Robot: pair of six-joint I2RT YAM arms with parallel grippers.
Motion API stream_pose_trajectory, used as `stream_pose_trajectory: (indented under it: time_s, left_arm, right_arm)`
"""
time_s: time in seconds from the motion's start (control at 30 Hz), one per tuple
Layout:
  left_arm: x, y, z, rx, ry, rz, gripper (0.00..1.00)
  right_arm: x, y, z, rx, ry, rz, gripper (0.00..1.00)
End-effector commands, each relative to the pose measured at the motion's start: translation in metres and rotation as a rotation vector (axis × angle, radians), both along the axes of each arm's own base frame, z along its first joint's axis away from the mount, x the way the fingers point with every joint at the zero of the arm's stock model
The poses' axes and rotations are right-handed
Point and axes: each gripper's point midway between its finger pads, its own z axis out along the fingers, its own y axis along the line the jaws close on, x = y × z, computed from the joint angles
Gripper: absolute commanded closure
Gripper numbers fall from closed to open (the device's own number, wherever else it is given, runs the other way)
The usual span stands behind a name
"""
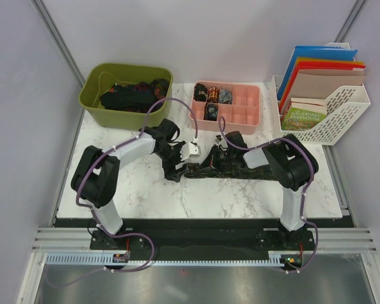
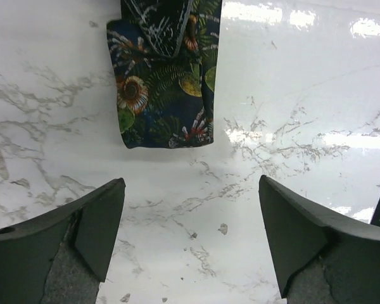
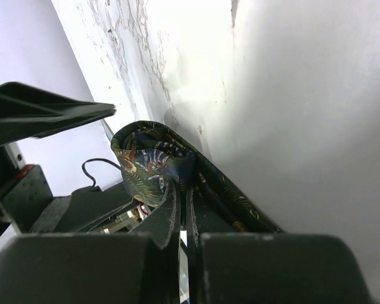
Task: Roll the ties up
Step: Roll the tie at the center of the board.
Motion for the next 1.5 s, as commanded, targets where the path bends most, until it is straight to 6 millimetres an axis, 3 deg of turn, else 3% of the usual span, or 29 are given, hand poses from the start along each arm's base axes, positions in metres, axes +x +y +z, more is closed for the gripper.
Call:
stream_pose_trajectory:
  time_s: [0.0, 0.27, 0.4, 0.57, 0.77, 0.83, 1.0, 1.07, 1.17, 1.3, 1.47]
  left_arm:
    - [0.026, -0.025, 0.013, -0.066, -0.19, -0.028, 0.06]
    - [0.04, -0.044, -0.021, 0.027, -0.236, 0.021, 0.04]
    - [0.045, -0.051, -0.025, 0.028, -0.25, -0.007, 0.07]
    - [0.038, -0.048, -0.04, 0.073, -0.237, -0.042, 0.3]
    - [0.04, -0.036, -0.042, 0.116, -0.267, 0.002, 0.4]
    - [0.036, -0.031, -0.046, 0.13, -0.266, 0.005, 0.42]
    - [0.033, -0.026, -0.046, 0.134, -0.27, 0.009, 0.48]
    - [0.032, -0.025, -0.047, 0.136, -0.27, -0.004, 0.51]
    - [0.028, -0.024, -0.049, 0.132, -0.268, -0.034, 0.56]
    - [0.026, -0.023, -0.048, 0.12, -0.261, -0.066, 0.56]
    - [0.031, -0.021, -0.028, 0.043, -0.259, -0.07, 0.29]
  right_arm:
    - [-0.016, -0.025, -0.048, -0.182, 0.089, -0.039, 1.0]
    - [-0.012, -0.021, -0.039, -0.144, 0.053, -0.024, 1.0]
    - [-0.009, -0.017, -0.033, -0.121, 0.036, -0.018, 1.0]
    - [-0.003, -0.01, -0.016, -0.079, 0.009, -0.006, 1.0]
    - [-0.001, -0.004, 0.024, -0.01, -0.001, -0.029, 1.0]
    - [-0.005, -0.007, 0.029, -0.018, 0.021, -0.037, 1.0]
    - [-0.022, -0.017, 0.013, -0.067, 0.093, -0.045, 1.0]
    - [-0.023, -0.023, -0.002, -0.109, 0.097, -0.045, 1.0]
    - [-0.016, -0.028, -0.019, -0.143, 0.091, -0.055, 1.0]
    - [0.004, -0.033, -0.031, -0.17, 0.058, -0.066, 1.0]
    - [0.01, -0.033, -0.041, -0.183, 0.046, -0.062, 1.0]
